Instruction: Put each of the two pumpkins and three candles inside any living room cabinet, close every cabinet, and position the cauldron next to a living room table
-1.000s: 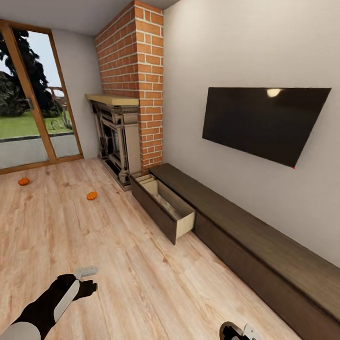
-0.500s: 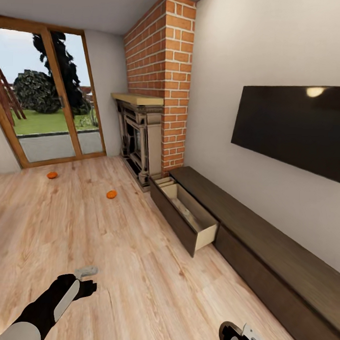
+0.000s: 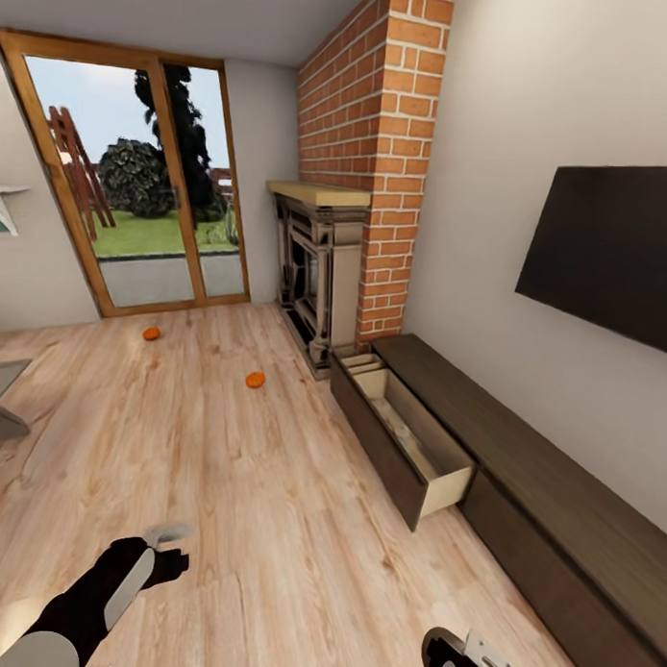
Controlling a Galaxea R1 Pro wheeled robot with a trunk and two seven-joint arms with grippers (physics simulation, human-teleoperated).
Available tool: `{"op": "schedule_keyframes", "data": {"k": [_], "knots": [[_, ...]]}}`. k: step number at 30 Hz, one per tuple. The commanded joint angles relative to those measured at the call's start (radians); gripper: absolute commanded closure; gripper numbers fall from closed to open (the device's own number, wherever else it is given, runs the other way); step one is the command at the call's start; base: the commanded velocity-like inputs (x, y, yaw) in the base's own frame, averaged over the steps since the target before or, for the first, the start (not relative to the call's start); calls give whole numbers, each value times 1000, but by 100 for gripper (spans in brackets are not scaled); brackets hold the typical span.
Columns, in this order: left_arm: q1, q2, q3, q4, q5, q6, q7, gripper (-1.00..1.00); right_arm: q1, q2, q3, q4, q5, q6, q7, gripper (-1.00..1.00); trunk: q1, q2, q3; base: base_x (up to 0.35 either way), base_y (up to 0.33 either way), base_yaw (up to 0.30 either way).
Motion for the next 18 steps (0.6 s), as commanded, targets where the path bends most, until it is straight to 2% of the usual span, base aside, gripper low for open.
{"op": "schedule_keyframes", "data": {"k": [1, 4, 9, 18], "knots": [[0, 0, 1, 0, 1, 0, 0, -100, 0, 0, 0, 0, 1, 0, 2, 100, -4, 7, 3, 16, 0, 280], [0, 0, 4, 0, 4, 1, -2, -100, 0, 12, 1, 0, 3, 0, 2, 100, -15, 28, 11, 5, 0, 280], [0, 1, 5, 0, 5, 1, -3, -100, 0, 15, 2, -2, 3, -3, 5, 100, -35, 63, 23, 1, 0, 262], [0, 2, 6, 0, 6, 2, -4, -100, 0, 14, 3, -9, 2, -6, 9, 100, -69, 126, 50, 0, 0, 91]]}}
